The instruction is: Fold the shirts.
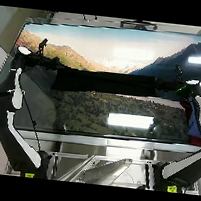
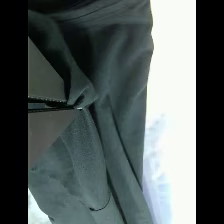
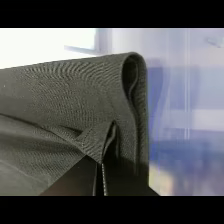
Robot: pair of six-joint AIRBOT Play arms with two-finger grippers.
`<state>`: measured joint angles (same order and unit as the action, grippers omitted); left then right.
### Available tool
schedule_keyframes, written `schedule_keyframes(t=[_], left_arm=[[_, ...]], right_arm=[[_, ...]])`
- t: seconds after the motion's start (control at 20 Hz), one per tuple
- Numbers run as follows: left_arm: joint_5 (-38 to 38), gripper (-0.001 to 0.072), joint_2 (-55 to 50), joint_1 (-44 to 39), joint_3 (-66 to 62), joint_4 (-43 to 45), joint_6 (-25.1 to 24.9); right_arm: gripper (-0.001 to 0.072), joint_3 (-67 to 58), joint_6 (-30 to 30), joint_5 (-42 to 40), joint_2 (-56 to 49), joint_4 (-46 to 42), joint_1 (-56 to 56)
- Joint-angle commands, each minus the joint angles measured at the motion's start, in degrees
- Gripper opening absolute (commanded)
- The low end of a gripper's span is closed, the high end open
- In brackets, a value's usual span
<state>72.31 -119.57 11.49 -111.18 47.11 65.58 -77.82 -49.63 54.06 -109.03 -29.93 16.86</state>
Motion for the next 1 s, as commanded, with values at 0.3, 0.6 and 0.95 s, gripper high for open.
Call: schedule_keyframes(t=[0.3,0.6,0.95], left_arm=[[4.7,0.0006,-1.5,-2.2,-4.2,8.9,4.6],[2.3,0.0005,-1.1,-2.3,-4.3,9.0,5.9],[2.4,0.0007,-1.1,-2.5,-4.3,12.3,8.0]], right_arm=[[0.0018,-2.2,-2.4,3.2,0.9,-2.3,-1.3],[0.0018,-11.9,-20.8,3.8,1.9,-32.9,-7.3],[0.0018,-16.6,-22.4,2.8,1.7,-34.9,-9.5]])
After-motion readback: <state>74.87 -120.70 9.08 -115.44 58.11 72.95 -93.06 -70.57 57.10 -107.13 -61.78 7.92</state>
